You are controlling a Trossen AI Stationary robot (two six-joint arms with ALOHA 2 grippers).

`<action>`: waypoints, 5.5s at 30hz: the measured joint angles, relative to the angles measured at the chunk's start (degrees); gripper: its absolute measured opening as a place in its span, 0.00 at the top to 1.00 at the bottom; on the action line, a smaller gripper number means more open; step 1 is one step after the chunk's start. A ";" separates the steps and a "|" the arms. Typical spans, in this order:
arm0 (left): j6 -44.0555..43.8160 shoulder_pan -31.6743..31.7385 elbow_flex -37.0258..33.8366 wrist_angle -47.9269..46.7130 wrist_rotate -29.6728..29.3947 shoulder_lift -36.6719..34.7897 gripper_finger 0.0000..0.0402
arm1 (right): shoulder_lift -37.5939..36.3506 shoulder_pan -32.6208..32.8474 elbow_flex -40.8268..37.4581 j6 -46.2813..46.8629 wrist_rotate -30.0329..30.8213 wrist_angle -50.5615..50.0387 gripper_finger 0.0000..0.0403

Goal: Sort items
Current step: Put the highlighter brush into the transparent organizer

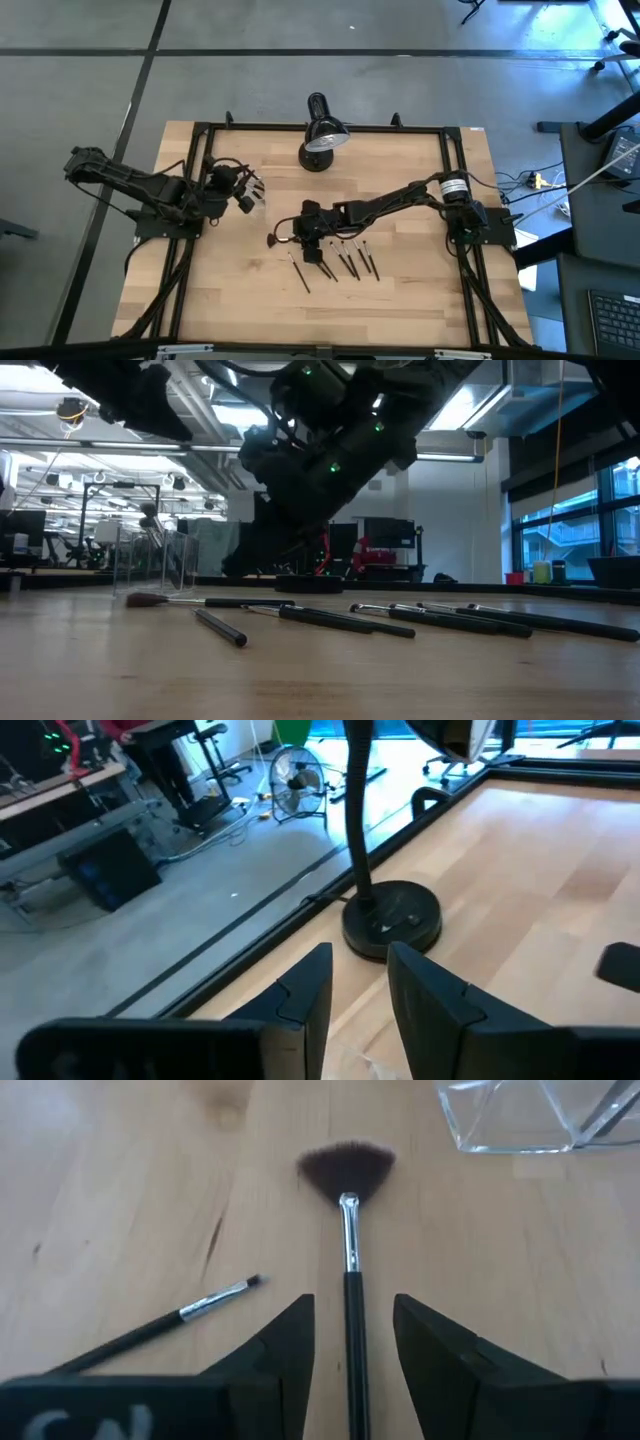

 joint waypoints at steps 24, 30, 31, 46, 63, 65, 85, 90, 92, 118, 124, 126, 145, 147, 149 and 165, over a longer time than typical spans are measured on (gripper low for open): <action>-0.48 2.53 -1.62 3.89 0.08 4.70 0.65 | 6.80 -2.64 5.92 3.68 -7.96 -3.49 0.66; -0.50 2.53 -1.62 3.22 2.02 4.68 0.65 | 7.37 -1.94 8.03 1.31 -1.90 -9.36 0.77; -0.50 2.53 -1.62 3.17 2.59 4.70 0.65 | 7.37 -1.71 8.04 0.97 -0.73 -9.75 0.80; -0.51 2.53 -1.62 3.14 3.69 4.68 0.64 | 6.54 -1.62 7.87 0.39 5.46 -15.27 0.91; -9.49 2.45 -1.62 -1.51 10.56 4.89 0.64 | -15.40 -2.17 -7.17 4.97 15.53 -18.86 0.91; -10.45 2.29 -1.64 -1.57 10.66 5.01 0.64 | -19.87 -2.70 -12.22 5.52 15.84 -11.75 0.92; 18.43 7.06 -16.72 76.21 37.26 19.69 0.62 | -33.44 -9.04 -40.60 11.37 -6.08 46.78 0.90; 18.95 9.37 -16.66 82.41 40.48 26.49 0.52 | -31.15 -7.78 -38.95 11.15 -7.09 49.78 0.90; 19.93 10.08 -16.67 85.69 41.27 28.69 0.47 | -30.31 -7.33 -38.11 11.06 -7.08 49.93 0.90; 20.38 10.18 -16.09 97.74 46.70 33.14 0.70 | -21.54 -6.24 -31.10 9.44 -7.17 53.75 0.90; 19.37 10.18 -16.09 97.88 47.67 33.14 0.81 | -21.55 -5.90 -31.10 9.03 -7.08 52.75 0.90; 19.40 10.20 -16.09 97.92 48.35 33.14 0.83 | -21.55 -5.90 -31.10 8.75 -7.12 52.52 0.90; 19.63 10.30 -16.15 86.12 39.51 29.57 0.92 | -21.64 -6.06 -31.08 11.15 2.28 42.74 0.77; 19.63 10.31 -16.15 79.75 36.58 26.01 0.93 | -21.64 -6.04 -31.08 11.16 6.87 38.55 0.73; 18.76 10.27 -16.15 72.10 32.61 21.64 0.93 | -21.64 -6.32 -31.08 11.17 9.86 35.49 0.68; -15.12 10.29 -16.15 15.65 13.52 -12.22 0.92 | -21.64 -7.48 -31.08 15.50 8.55 33.37 0.59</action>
